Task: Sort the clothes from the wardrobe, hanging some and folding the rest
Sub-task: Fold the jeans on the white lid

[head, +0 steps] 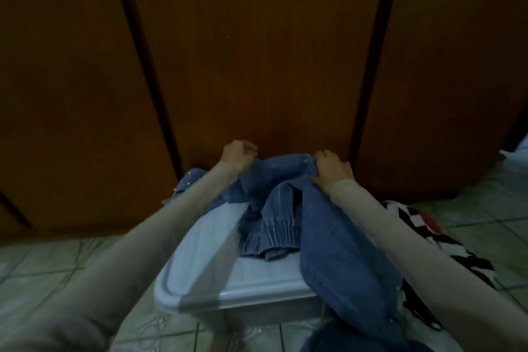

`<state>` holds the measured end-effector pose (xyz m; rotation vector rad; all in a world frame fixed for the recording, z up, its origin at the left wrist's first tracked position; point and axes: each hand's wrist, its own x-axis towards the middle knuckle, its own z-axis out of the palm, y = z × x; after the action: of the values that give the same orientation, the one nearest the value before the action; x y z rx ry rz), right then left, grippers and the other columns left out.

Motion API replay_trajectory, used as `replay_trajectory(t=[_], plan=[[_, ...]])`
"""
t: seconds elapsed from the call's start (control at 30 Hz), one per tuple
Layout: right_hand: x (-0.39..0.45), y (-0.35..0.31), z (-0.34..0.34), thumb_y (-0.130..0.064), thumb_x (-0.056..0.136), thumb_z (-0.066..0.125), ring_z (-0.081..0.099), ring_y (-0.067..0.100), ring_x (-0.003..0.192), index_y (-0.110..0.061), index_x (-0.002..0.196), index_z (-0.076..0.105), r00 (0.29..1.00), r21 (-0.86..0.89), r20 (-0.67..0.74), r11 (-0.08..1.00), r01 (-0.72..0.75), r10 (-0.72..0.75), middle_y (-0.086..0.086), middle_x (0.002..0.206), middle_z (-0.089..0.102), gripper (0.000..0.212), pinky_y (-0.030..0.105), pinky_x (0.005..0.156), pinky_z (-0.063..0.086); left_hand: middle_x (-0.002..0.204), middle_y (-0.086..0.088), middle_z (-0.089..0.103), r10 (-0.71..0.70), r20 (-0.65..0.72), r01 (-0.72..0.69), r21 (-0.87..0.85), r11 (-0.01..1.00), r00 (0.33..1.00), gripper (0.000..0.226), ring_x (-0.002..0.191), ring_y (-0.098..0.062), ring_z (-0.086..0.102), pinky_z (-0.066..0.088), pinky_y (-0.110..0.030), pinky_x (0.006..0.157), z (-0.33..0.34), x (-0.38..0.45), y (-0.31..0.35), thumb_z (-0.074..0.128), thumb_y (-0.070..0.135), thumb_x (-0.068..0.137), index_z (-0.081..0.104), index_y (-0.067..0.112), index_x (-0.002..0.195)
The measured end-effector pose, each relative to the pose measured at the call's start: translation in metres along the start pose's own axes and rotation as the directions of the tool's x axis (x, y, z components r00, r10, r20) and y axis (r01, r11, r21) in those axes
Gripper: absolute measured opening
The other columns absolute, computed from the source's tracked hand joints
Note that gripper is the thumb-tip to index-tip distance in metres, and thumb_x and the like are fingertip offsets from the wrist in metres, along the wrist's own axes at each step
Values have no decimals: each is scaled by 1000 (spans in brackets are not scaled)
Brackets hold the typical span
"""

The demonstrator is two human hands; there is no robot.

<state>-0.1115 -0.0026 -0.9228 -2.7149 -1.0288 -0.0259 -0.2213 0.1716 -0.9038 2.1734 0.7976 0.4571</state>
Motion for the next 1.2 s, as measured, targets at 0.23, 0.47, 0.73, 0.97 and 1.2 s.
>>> replay_trajectory(t=[0.23, 0.47, 0.73, 0.97, 1.2], plan=[[-19, 1, 7, 6, 80, 51, 50, 12, 78, -9, 92, 62, 875, 175, 62, 868, 465, -481, -1, 86, 54, 22, 18, 68, 33, 98, -8, 51, 474, -26, -461, 195, 866, 880, 23, 90, -24, 51, 38, -27, 76, 40, -62, -39, 60, -2, 79, 53, 2, 101], [-24, -8, 31, -18, 82, 65, 57, 21, 91, -14, 92, 53, 850, 166, 246, 885, 436, -465, 8, 97, 62, 15, 31, 80, 45, 105, 2, 43, 449, 302, -511, 172, 842, 841, 63, 95, -9, 42, 31, -14, 77, 45, -86, -57, 82, 38, 67, 49, 11, 114], [-40, -8, 31, -48, 61, 81, 52, 25, 111, -18, 117, 40, 867, 88, 341, 931, 355, -363, 3, 123, 52, 76, 41, 93, 44, 119, -9, 50, 445, 304, -520, 244, 819, 842, 67, 105, -24, 53, 46, -34, 87, 44, -90, -72, 73, 32, 64, 46, 9, 121], [-48, -28, 29, -57, 66, 74, 48, 31, 122, -14, 145, 12, 934, -41, 292, 973, 226, -205, 11, 138, 45, 109, 43, 98, 42, 87, -16, 62, 434, 123, -451, 210, 867, 892, 17, 78, -29, 58, 43, -38, 68, 21, -70, -28, 50, 12, 94, 53, 1, 107], [-33, -29, -34, -22, 86, 63, 56, 30, 105, -10, 130, 42, 995, 172, 98, 985, 0, -17, 14, 122, 54, 50, 34, 81, 49, 91, -17, 59, 499, 92, -468, 526, 710, 862, 21, 85, -34, 57, 42, -39, 68, -24, -34, 39, 41, 15, 99, 54, 5, 113]])
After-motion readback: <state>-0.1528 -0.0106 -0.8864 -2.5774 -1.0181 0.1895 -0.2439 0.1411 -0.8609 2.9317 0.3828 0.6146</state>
